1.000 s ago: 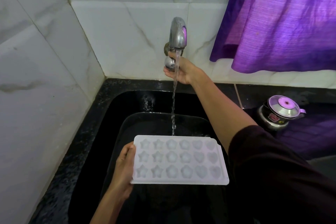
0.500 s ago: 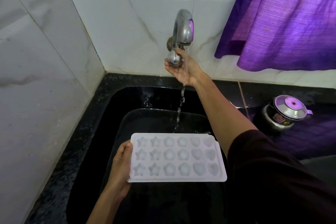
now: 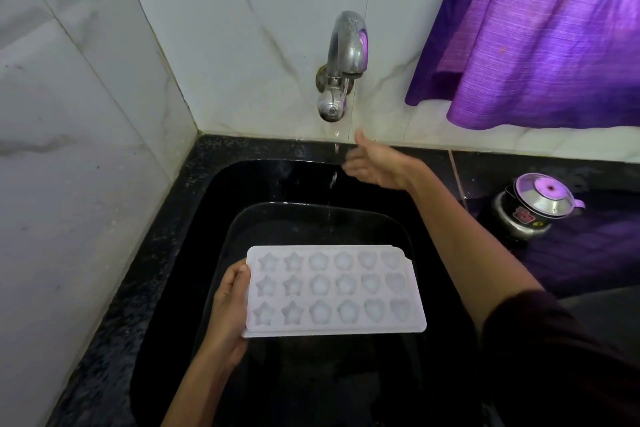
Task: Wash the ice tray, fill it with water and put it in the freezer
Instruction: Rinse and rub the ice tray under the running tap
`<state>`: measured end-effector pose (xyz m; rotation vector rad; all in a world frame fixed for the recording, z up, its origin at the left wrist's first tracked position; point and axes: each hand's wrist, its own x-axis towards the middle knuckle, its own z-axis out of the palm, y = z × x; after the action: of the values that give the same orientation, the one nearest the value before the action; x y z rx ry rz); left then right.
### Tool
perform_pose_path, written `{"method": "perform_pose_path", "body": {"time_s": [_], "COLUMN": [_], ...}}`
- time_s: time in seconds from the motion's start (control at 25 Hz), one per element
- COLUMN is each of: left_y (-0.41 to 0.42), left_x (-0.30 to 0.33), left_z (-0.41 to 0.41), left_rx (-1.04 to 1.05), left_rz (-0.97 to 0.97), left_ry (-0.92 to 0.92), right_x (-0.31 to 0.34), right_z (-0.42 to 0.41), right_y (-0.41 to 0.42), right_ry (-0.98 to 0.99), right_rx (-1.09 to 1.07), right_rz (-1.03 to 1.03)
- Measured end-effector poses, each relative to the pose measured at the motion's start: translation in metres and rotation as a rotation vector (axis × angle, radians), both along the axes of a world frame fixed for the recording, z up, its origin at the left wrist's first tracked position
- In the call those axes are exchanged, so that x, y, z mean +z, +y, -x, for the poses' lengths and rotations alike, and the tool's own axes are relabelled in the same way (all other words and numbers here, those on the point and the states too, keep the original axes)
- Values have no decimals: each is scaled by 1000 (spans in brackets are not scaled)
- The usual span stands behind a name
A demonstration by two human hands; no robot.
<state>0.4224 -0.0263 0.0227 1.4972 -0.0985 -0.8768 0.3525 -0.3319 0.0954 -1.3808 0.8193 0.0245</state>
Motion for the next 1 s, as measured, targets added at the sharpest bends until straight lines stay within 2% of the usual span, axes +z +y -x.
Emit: {"method": "perform_pose_path", "body": {"time_s": [0.08,0.16,0.24,0.32,0.6,1.0], "left_y": [3,7,8,10,16,29], "left_x": [1,4,9,15,36,33], "left_z": [1,4,7,12,33,63], "left_rx": [5,12,15,18,-28,-126], "left_rz": [-1,5,17,41,95,77], "left_ry": [-12,-27,-44,-51,-110,-102], "right_x": [-14,-34,-47,-50,-38,-33], "right_z": [46,98,144,173,194,245], "right_y": [19,45,79,109,151,192], "right_ry": [145,205,194,101,-147,-46], "right_rx": [-76,-143,-154,-152,-306,-423], "right_rz": [176,232,162,54,73,187]}}
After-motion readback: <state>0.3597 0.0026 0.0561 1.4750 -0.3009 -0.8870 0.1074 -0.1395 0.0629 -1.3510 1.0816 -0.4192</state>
